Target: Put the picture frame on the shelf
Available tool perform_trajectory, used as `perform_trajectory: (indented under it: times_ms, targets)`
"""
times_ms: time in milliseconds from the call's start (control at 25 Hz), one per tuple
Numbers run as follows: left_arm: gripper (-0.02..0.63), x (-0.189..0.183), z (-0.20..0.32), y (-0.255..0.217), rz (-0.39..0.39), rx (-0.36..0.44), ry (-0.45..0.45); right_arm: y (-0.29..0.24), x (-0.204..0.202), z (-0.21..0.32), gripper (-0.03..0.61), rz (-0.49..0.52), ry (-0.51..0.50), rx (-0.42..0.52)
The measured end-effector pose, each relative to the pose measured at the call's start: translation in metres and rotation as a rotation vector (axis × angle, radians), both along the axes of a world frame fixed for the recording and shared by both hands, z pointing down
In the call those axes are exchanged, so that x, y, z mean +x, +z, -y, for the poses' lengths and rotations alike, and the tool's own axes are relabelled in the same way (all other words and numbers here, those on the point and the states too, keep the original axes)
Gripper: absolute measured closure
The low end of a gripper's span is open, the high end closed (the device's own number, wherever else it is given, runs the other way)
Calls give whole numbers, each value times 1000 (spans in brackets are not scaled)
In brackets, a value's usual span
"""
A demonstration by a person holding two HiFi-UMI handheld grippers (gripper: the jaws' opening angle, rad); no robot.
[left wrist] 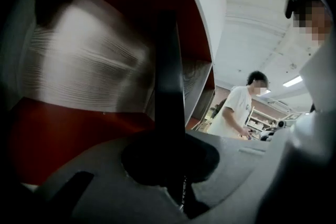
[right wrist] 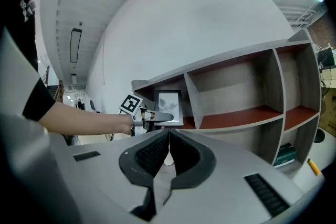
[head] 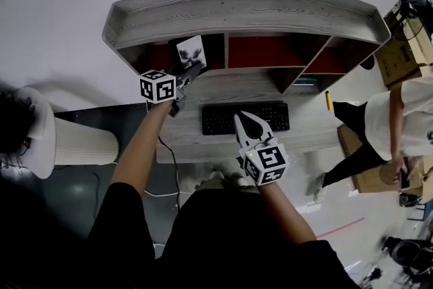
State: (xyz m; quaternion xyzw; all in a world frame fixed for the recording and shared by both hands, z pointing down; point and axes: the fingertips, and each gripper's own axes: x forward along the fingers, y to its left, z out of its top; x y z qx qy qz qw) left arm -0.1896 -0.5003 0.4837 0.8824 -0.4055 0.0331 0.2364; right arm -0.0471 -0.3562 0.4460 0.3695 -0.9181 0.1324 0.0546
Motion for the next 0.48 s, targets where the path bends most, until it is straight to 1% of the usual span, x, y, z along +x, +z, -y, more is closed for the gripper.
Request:
perform_trajectory:
  times_ms: [200, 480]
  targets:
    - [589, 3, 20, -6, -25, -6, 33, -5, -14, -2, 566, -3, -27, -5]
    - [588, 21, 34, -8, 2, -29, 105, -1, -19, -7, 566, -14, -16, -25]
